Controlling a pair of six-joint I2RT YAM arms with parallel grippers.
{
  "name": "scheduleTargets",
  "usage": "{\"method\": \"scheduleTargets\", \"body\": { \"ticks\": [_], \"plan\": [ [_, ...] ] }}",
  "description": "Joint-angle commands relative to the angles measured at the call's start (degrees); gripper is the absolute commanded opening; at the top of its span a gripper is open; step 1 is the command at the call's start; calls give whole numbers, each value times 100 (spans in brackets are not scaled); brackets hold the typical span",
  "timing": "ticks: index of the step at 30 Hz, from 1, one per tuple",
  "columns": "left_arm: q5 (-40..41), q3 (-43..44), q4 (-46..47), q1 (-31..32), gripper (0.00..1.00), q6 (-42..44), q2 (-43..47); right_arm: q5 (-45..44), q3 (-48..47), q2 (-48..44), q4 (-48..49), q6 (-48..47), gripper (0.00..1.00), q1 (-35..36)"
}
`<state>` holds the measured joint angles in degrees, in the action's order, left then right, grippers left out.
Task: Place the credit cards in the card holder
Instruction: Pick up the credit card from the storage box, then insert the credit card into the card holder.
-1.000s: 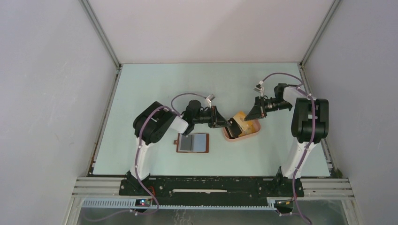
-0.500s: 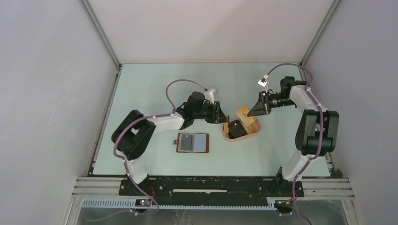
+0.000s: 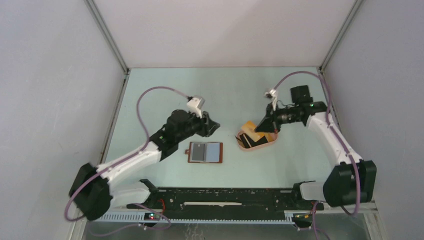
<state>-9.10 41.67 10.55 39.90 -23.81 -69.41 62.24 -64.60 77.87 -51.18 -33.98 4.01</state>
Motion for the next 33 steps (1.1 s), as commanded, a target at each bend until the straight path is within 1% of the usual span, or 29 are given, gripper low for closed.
{"method": "scheduleTargets", "body": {
  "ticks": [1,3,4,5,7,8,10,12,14,18,21,26,33],
  "plan": [
    [1288,-743,-469,-10,48,567,1393,-647,502,-770,1524,1176,0,1117],
    [1691,-1151,-613,-18,56,534,2049,-745,643,-765,1823,1543,0,1505],
    [1877,-1349,-651,-23,61,465,2391,-725,713,-727,1986,1740,0,1637],
    [2025,-1577,-661,-33,69,382,2694,-702,815,-680,2203,1967,0,1759],
    [2301,-2027,-655,-45,92,115,3315,-743,1083,-602,2723,2529,0,1988],
    [2459,-2255,-663,-48,99,-123,3593,-827,1228,-577,3020,2813,0,2115],
    [2532,-2644,-660,-56,100,-585,4078,-1095,1541,-550,3597,3315,0,2370],
    [2414,-2911,-655,-55,100,-951,4443,-1341,1682,-463,4058,3954,0,2597],
    [2333,-3102,-710,-61,100,-1329,4677,-1701,1700,-251,4300,4539,0,2835],
    [2302,-3364,-912,-56,98,-2004,4861,-2003,1863,105,4948,5339,0,3181],
    [2435,-3359,-1387,-61,96,-2163,4898,-2096,1929,319,5486,5718,0,3298],
    [2534,-3437,-1497,-56,92,-2369,4859,-2058,1960,750,6359,6486,0,3310],
    [2597,-3453,-1553,-68,91,-2443,4552,-2643,1964,999,6539,6593,0,3422]
  ]
}}
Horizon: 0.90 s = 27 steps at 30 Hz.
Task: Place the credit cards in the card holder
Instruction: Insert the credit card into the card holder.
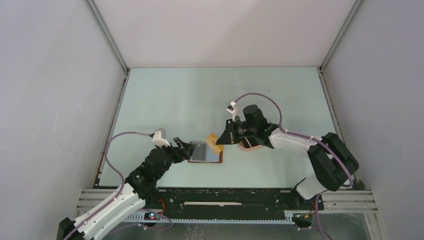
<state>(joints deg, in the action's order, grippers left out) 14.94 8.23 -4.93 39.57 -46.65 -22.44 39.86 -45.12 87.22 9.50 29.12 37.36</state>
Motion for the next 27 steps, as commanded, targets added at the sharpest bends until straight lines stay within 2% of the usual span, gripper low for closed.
{"method": "scheduleTargets", "body": {
  "ticks": [1,5,11,27],
  "plan": [
    [200,-123,56,-45,91,-155,-194,-463,17,115,482,295,0,91],
    [145,-124,345,-96,88,-27,-461,-492,13,379,650,451,0,102],
    [99,-110,467,-306,76,-95,-1169,-755,-36,726,694,819,0,316],
    [-186,-356,1035,-352,64,-204,-1917,-1217,-196,1215,294,1174,0,641]
  ]
}}
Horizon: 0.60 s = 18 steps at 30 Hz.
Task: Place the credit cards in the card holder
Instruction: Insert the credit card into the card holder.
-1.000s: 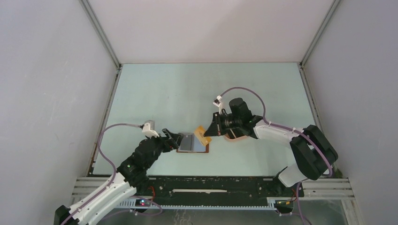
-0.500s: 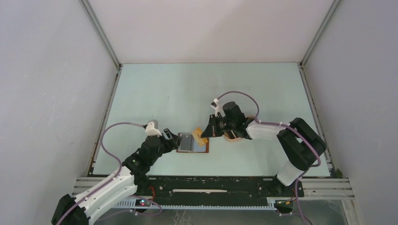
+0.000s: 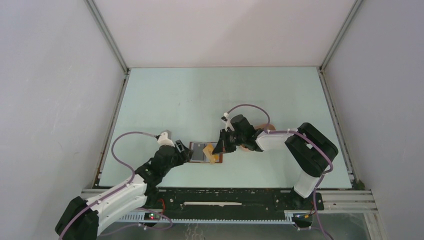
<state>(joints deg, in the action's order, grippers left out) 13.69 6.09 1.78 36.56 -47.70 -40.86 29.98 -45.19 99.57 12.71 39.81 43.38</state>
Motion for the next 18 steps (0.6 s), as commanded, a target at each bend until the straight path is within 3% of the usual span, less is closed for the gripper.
{"method": "scheduleTargets", "body": {
  "ticks": [1,18],
  "plan": [
    [-72,-146,400,-50,63,-91,-114,-229,-190,-37,-39,112,0,39],
    [-315,-115,578,-44,43,-146,-755,-275,-78,-367,-75,526,0,-57]
  ]
}}
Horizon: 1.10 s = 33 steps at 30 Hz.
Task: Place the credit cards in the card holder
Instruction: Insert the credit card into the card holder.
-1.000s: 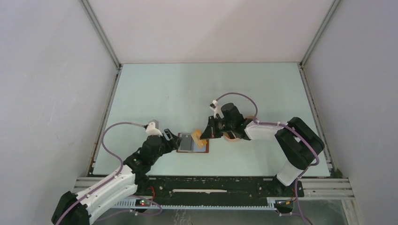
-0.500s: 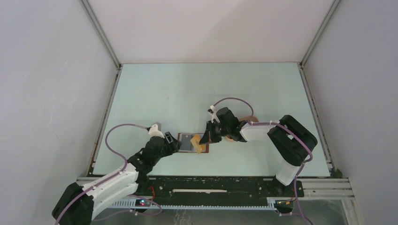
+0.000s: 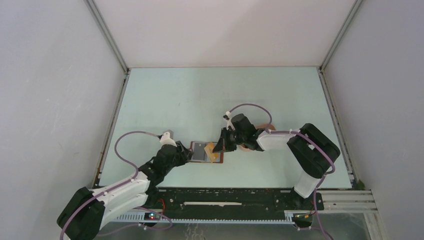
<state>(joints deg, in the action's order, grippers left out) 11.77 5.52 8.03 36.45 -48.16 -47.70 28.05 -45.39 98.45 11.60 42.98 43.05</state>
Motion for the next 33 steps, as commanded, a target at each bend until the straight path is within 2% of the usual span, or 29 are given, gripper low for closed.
{"method": "scheduleTargets", "body": {
  "ticks": [1,33],
  "plan": [
    [-142,-67,-41,-35,43,-109,-80,-69,-58,-256,29,247,0,-24],
    [-428,-218,138,-27,38,-316,-220,-456,-14,-272,-249,422,0,-75]
  ]
}}
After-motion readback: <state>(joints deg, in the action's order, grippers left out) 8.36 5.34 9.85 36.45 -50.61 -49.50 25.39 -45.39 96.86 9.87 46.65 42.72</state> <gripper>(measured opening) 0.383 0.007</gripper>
